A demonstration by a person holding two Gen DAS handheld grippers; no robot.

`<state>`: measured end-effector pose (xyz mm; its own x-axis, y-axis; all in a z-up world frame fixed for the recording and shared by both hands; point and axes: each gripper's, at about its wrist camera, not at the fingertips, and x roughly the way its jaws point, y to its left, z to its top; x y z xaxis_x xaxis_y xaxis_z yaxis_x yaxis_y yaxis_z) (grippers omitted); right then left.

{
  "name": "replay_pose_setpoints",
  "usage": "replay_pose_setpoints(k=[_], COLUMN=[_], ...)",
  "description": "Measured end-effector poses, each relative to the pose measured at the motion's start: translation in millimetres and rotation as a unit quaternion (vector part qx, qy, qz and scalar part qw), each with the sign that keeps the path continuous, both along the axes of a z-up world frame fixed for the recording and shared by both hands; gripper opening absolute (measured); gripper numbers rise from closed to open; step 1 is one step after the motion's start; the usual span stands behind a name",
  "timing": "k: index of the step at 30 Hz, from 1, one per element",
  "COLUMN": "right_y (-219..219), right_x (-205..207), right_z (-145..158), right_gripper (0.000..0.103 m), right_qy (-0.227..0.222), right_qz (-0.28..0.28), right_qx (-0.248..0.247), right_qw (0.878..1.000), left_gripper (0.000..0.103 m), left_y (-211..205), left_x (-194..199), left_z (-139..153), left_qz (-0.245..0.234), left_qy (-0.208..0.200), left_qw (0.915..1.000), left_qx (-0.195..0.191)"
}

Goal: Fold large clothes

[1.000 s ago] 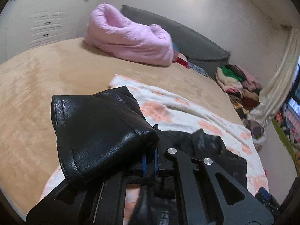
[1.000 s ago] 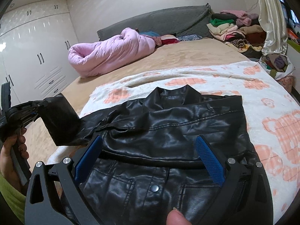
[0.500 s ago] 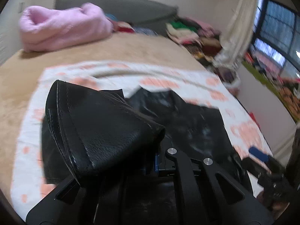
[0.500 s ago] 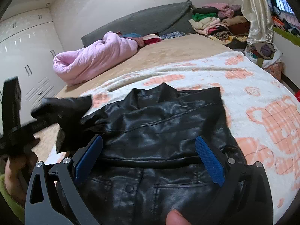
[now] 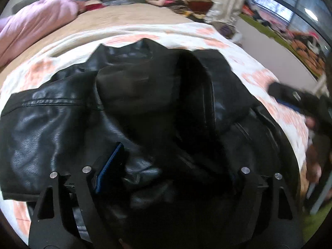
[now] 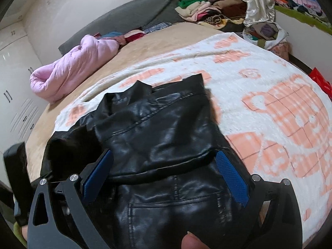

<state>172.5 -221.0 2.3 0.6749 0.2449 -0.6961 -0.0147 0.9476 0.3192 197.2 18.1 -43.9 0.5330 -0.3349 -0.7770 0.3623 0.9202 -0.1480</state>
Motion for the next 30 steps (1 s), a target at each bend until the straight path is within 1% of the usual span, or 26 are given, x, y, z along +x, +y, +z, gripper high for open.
replay_pose_setpoints(k=[1,2,4,7,9,10,12,13,15,17,18,19,20,21,22,23,24,25,26,27,28,29,30], right_y=[-2,-3,-5,-4,1,6,16,24,40,59,67,74,79,84,89,93,97,102,106,111,114,116,118], right_x=[1,1,2,3,6,8,15,21,31,45,51,58,63,67,69,70,69,68,67,65,64,63,61], right_z=[-1,-1,-1,0,-1,-1,-4,-7,-9,-15,-18,-23,-26,-29,-29,-25,-21,-11,-2,12,25,34,50], right_gripper=[0.099,0.099,0.099,0.099,0.099,0.099,0.098,0.09,0.077,0.077,0.074,0.065,0.057,0.051,0.043,0.036,0.027,0.02,0.016,0.012,0.005,0.005,0.005], right_qy=[0.0,0.001,0.0,0.0,0.004,0.006,0.016,0.026,0.034,0.05,0.058,0.066,0.074,0.083,0.079,0.067,0.056,0.038,0.02,-0.005,-0.027,-0.042,-0.064], right_qz=[-0.002,-0.005,-0.006,-0.003,0.01,0.018,0.037,0.051,0.075,0.095,0.101,0.104,0.103,0.103,0.107,0.115,0.124,0.139,0.151,0.166,0.178,0.183,0.191], right_qx=[-0.002,-0.003,0.001,0.015,0.03,0.039,0.06,0.073,0.075,0.071,0.073,0.077,0.077,0.077,0.075,0.072,0.069,0.066,0.061,0.052,0.046,0.039,0.027], right_qw=[1.0,1.0,1.0,1.0,0.999,0.999,0.997,0.996,0.994,0.992,0.991,0.989,0.989,0.988,0.988,0.988,0.988,0.987,0.986,0.985,0.983,0.981,0.979], left_gripper=[0.084,0.086,0.093,0.094,0.094,0.094,0.094,0.094,0.094,0.094,0.094,0.094,0.094,0.094,0.094,0.094,0.094,0.094,0.094,0.094,0.094,0.094,0.094], left_y=[1,3,11,23,40,43,64,73,96,118,130,140,155,168,183,194,206,214,226,232,238,243,246], left_x=[-6,-11,-20,-21,-19,-15,-9,-7,-2,4,6,5,7,5,4,2,0,-2,-4,-5,-6,-5,-6], left_z=[4,10,21,40,50,53,59,60,60,61,61,62,63,65,67,69,71,74,76,76,76,75,74], left_qz=[-0.007,-0.012,-0.021,-0.003,0.019,0.027,0.063,0.081,0.12,0.155,0.171,0.183,0.203,0.218,0.24,0.255,0.271,0.28,0.297,0.308,0.318,0.322,0.324], left_qy=[-0.012,-0.022,-0.037,-0.056,-0.064,-0.064,-0.068,-0.071,-0.073,-0.067,-0.064,-0.062,-0.059,-0.058,-0.058,-0.059,-0.062,-0.064,-0.066,-0.067,-0.067,-0.065,-0.064], left_qw=[0.9999,0.9996,0.9984,0.9972,0.9961,0.996,0.9946,0.9935,0.9898,0.9851,0.9824,0.98,0.9758,0.9722,0.9665,0.9621,0.9574,0.9543,0.9491,0.9457,0.9423,0.9407,0.9398], left_qx=[-0.004,-0.015,-0.038,-0.05,-0.058,-0.057,-0.045,-0.038,-0.026,-0.032,-0.04,-0.047,-0.056,-0.062,-0.069,-0.074,-0.079,-0.081,-0.079,-0.078,-0.08,-0.083,-0.088])
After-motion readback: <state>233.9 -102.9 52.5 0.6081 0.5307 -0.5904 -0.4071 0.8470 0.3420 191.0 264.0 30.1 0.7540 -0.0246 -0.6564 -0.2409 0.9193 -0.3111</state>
